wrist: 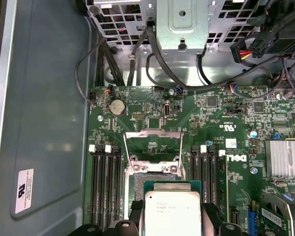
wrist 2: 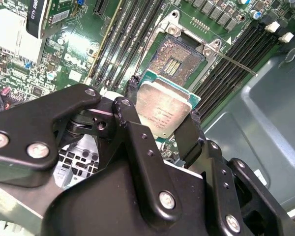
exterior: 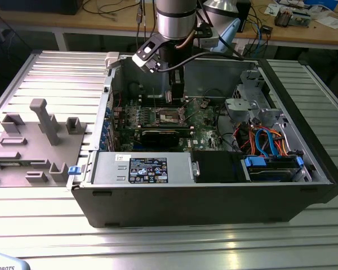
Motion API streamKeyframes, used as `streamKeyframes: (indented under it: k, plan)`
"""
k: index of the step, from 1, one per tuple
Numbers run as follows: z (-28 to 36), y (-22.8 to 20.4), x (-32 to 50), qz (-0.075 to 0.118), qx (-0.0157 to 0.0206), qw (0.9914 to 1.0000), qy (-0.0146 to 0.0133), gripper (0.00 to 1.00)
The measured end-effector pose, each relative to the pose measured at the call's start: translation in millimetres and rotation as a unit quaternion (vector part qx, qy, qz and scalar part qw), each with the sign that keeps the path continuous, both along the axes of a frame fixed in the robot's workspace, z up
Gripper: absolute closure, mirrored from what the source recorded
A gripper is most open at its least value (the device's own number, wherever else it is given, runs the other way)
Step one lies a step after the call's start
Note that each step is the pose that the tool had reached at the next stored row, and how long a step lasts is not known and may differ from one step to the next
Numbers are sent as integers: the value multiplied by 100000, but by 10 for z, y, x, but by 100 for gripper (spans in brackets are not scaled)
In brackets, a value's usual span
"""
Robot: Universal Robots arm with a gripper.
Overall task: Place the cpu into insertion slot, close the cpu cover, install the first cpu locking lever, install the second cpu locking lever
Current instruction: 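Place the cpu into insertion slot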
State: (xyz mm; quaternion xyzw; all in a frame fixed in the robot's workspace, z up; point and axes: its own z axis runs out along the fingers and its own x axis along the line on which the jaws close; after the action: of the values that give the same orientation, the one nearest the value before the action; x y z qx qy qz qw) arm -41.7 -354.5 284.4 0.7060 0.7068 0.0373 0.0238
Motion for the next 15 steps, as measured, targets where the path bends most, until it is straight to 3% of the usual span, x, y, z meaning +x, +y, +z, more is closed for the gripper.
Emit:
streamKeyframes:
  k: [15]
  plan:
    - [0, 0, 0, -2280, -1, 99974, -3, 45]
